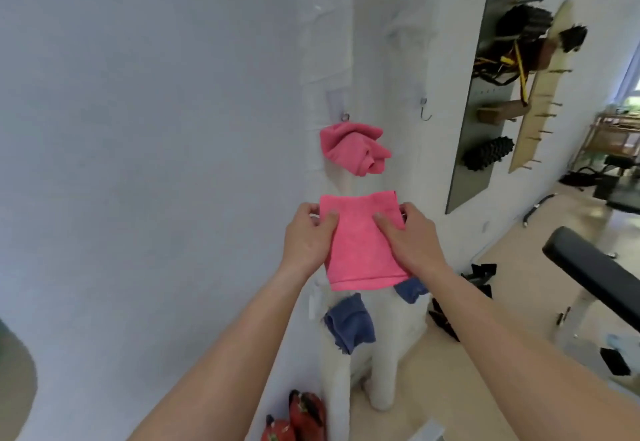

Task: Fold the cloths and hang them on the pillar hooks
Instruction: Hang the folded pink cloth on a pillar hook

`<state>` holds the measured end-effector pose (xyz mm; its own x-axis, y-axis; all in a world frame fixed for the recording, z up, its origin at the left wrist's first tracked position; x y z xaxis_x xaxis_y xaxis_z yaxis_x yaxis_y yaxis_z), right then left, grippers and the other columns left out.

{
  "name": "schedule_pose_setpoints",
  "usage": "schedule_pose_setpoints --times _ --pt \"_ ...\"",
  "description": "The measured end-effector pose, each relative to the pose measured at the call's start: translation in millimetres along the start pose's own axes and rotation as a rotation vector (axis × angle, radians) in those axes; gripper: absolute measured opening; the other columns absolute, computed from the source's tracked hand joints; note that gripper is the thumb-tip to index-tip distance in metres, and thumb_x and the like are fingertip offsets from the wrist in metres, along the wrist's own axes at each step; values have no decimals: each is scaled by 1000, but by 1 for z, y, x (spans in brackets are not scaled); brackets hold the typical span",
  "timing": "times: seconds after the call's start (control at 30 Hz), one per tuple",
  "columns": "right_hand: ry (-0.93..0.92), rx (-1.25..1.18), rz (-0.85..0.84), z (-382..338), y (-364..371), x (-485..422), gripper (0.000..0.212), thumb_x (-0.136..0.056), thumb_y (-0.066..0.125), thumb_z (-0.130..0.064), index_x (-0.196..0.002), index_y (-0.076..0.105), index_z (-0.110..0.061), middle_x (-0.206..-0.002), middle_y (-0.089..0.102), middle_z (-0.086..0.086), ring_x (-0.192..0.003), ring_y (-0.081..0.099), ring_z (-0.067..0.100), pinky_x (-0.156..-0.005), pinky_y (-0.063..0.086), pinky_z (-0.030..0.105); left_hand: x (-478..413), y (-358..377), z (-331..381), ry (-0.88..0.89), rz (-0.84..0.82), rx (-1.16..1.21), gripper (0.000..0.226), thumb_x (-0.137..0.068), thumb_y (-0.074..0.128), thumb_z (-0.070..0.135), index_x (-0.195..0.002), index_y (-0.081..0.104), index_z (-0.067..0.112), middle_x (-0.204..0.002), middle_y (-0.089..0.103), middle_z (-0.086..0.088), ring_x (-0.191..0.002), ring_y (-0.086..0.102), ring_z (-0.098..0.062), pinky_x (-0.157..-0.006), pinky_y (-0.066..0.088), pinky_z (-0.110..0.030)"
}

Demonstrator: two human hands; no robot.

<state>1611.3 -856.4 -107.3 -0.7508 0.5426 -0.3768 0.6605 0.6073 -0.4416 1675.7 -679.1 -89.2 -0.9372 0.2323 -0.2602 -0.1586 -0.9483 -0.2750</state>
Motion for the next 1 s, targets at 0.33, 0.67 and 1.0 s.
schedule_pose_setpoints --times 0.33,0.67,1.0 --pt "-106 10 155 16 -96 -154 34 -91 61 -50 -96 58 -17 -81 62 -5 -74 57 13 -59 37 28 -99 125 110 307 17 25 32 -90 68 27 -113 48 17 -89 58 7 -81 60 -10 -74 49 -26" --pt "-102 10 33 93 -147 -345 48 -88 69 -44 -121 58 -10 -108 64 5 -93 61 23 -78 47 35 -238 261 127 97 128 27 28 -91 63 29 -115 51 19 -101 61 3 -90 61 -19 -80 48 -31" --pt "-74 -109 0 107 -127 -467 39 -83 74 -34 -114 62 -15 -101 68 6 -93 66 24 -85 55 40 -335 302 118 93 307 62 25 -93 58 34 -113 52 21 -93 60 8 -89 66 -21 -85 55 -39"
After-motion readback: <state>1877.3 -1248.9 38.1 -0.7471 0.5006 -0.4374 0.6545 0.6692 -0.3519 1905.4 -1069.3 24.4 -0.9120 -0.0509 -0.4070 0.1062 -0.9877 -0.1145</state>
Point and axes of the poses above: each hand's wrist, its own x-axis away from the middle knuckle, its own y-axis out of the palm, z = x × y, the point moved 1 cm from there along -x, towards the middle knuckle
